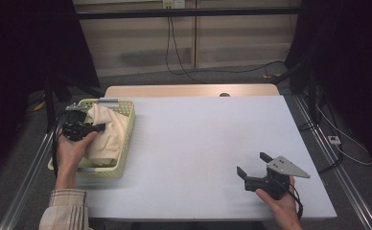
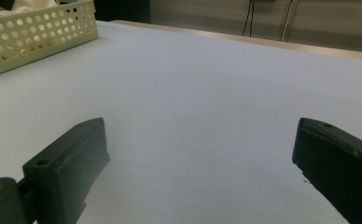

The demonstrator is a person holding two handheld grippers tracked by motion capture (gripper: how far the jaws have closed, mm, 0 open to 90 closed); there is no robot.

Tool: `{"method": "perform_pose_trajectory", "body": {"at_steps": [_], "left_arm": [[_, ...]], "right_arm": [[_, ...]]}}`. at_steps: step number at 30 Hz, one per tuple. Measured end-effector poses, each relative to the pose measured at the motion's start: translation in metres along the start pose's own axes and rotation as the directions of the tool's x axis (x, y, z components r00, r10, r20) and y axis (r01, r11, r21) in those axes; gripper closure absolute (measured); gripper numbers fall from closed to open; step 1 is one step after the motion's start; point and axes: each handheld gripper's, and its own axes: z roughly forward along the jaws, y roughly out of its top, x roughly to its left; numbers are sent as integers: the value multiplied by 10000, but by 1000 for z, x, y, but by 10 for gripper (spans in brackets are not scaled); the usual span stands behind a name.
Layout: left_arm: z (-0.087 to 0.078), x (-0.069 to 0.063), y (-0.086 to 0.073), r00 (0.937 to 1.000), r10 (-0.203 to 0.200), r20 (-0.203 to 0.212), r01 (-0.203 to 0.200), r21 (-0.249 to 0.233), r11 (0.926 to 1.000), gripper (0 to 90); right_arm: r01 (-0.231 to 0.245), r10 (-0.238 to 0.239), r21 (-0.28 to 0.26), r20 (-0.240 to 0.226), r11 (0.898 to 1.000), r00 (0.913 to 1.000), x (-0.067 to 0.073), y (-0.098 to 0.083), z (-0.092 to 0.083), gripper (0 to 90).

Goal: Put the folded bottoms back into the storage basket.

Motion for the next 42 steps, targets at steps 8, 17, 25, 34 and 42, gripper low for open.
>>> {"method": "perform_pose_trajectory", "body": {"at_steps": [8, 17, 25, 34, 42], "left_arm": [[7, 6, -3, 9990, -103, -426, 116, 286, 9995, 732], [9, 10, -6, 9949, -152, -1000, 196, 428, 9989, 716], [10, 12, -9, 9927, -267, -1176, 319, 427, 9986, 698], [15, 17, -14, 9811, -765, -1776, 878, 567, 9945, 664], [16, 19, -15, 9759, -966, -1956, 1096, 566, 9924, 633]], "right_arm": [[23, -23, -27, -25, 10000, 10000, 0, 0, 0, 31], [29, -29, -25, -56, 10000, 10000, 0, 0, -1, 31], [16, -16, -3, -43, 10000, 10000, 0, 0, -1, 32], [2, -2, -7, -38, 10000, 10000, 0, 0, -1, 32], [5, -5, -7, -42, 10000, 10000, 0, 0, -1, 32]]}}
